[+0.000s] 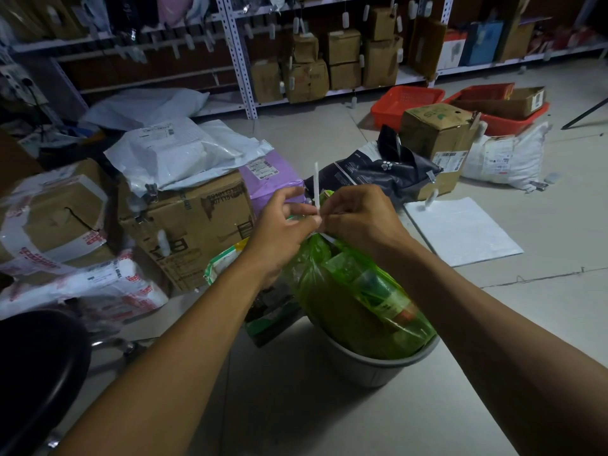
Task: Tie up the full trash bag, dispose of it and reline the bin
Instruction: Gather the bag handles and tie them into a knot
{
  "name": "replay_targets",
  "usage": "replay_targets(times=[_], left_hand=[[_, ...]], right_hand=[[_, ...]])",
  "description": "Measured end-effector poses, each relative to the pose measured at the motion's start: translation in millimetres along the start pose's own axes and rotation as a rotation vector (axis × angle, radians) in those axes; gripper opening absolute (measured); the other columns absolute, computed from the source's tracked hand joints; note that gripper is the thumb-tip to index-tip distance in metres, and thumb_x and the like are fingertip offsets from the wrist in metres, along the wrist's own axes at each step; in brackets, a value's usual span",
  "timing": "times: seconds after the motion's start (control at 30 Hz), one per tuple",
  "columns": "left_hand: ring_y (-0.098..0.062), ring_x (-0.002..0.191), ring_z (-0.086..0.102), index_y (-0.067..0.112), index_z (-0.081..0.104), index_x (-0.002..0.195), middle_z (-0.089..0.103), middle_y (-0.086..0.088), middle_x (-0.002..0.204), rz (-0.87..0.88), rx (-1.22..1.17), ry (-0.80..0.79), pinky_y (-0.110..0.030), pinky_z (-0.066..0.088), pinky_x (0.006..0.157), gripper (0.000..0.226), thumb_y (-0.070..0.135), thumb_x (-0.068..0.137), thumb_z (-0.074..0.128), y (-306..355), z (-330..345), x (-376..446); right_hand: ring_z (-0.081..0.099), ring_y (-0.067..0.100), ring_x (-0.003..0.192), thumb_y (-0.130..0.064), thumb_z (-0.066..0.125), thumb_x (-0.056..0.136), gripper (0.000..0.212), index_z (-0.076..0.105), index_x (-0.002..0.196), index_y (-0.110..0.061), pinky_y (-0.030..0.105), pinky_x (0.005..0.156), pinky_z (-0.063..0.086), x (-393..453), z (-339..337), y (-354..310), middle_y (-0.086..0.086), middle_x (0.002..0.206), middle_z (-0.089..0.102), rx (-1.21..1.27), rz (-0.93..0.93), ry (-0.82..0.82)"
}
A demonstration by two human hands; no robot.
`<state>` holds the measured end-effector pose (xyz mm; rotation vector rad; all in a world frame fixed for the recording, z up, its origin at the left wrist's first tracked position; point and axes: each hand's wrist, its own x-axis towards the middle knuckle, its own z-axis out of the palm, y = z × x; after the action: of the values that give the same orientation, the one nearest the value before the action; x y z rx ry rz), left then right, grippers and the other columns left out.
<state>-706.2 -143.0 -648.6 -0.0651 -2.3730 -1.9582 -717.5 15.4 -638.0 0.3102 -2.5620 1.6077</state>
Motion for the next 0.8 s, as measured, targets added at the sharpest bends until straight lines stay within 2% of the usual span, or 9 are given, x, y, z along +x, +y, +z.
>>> replay_targets(times=[0.07,0.17,0.23,0.3,0.4,0.47,0.57,0.7,0.8], left_hand=[[-0.015,0.092,0.071,0.028,0.057,0.116,0.069,-0.002,0.103,-0.005,-0.026,-0.084,-0.026,0.056,0.075,0.048,0.0,0.081,0.074,1.8,-2.8,-1.8],[-0.017,0.094,0.069,0.028,0.063,0.102,0.067,-0.003,0.099,0.012,0.088,-0.064,-0.025,0.055,0.079,0.046,-0.01,0.077,0.074,0.7,-6.2,-3.7],[-0.016,0.091,0.068,0.023,0.066,0.095,0.07,-0.002,0.094,0.028,0.168,-0.026,-0.027,0.055,0.083,0.035,-0.006,0.077,0.076,-0.8,-9.8,-3.9],[-0.012,0.086,0.069,0.023,0.07,0.091,0.073,0.003,0.088,0.042,0.221,-0.033,-0.028,0.056,0.081,0.023,0.006,0.078,0.08,-0.7,-9.8,-5.0],[-0.005,0.076,0.067,0.024,0.076,0.087,0.072,0.011,0.08,0.14,0.441,-0.034,-0.026,0.054,0.07,0.007,0.021,0.081,0.079,1.0,-5.2,-6.6],[0.0,0.073,0.064,0.022,0.078,0.087,0.069,0.015,0.076,0.207,0.542,-0.017,-0.02,0.048,0.063,0.005,0.019,0.084,0.075,2.3,-2.2,-8.9],[0.001,0.073,0.063,0.021,0.076,0.085,0.068,0.014,0.078,0.238,0.505,0.021,-0.013,0.045,0.063,0.01,0.013,0.086,0.072,3.0,-1.6,-10.2],[0.004,0.072,0.06,0.023,0.074,0.086,0.065,0.011,0.082,0.252,0.466,0.03,-0.004,0.043,0.062,0.012,0.011,0.086,0.072,2.2,-1.3,-10.2],[-0.002,0.076,0.063,0.02,0.075,0.089,0.067,0.007,0.085,0.234,0.446,0.026,-0.013,0.048,0.066,0.011,0.01,0.088,0.071,0.0,-1.2,-8.9]], right_hand=[[0.071,0.009,0.073,-0.014,0.076,0.069,0.01,0.075,0.075,-0.022,0.039,0.072,0.06,0.0,0.4,0.7,-0.006,0.071,0.074,-0.003,-0.003,0.01],[0.067,0.001,0.071,-0.013,0.072,0.073,0.013,0.074,0.073,-0.025,0.025,0.063,0.054,-2.3,-1.2,1.3,-0.011,0.071,0.072,-0.044,-0.05,0.046],[0.066,0.001,0.071,-0.012,0.071,0.074,0.014,0.073,0.074,-0.026,0.022,0.06,0.05,-5.7,-2.0,0.6,-0.012,0.072,0.071,-0.073,-0.087,0.047],[0.067,0.005,0.074,-0.014,0.072,0.073,0.01,0.075,0.076,-0.023,0.026,0.061,0.052,-8.2,-3.0,-1.1,-0.009,0.075,0.071,-0.089,-0.116,0.027],[0.068,0.007,0.074,-0.012,0.073,0.074,0.009,0.076,0.079,-0.019,0.025,0.061,0.052,-9.5,-3.5,-1.4,-0.006,0.077,0.071,-0.09,-0.147,0.03],[0.068,0.006,0.075,-0.011,0.074,0.076,0.008,0.076,0.081,-0.017,0.023,0.062,0.053,-10.2,-3.5,-0.6,-0.006,0.079,0.072,-0.099,-0.16,0.041],[0.069,0.008,0.08,-0.013,0.077,0.078,0.008,0.078,0.086,-0.015,0.023,0.071,0.056,-11.0,-3.2,0.2,-0.002,0.084,0.074,-0.137,-0.174,0.032],[0.07,0.009,0.087,-0.015,0.075,0.081,0.01,0.08,0.089,-0.017,0.031,0.082,0.058,-9.9,-2.4,-2.0,-0.001,0.092,0.077,-0.195,-0.18,-0.018],[0.07,0.011,0.091,-0.019,0.074,0.083,0.014,0.08,0.095,-0.019,0.033,0.084,0.057,-8.2,-3.7,-3.6,0.001,0.099,0.077,-0.239,-0.167,-0.053]])
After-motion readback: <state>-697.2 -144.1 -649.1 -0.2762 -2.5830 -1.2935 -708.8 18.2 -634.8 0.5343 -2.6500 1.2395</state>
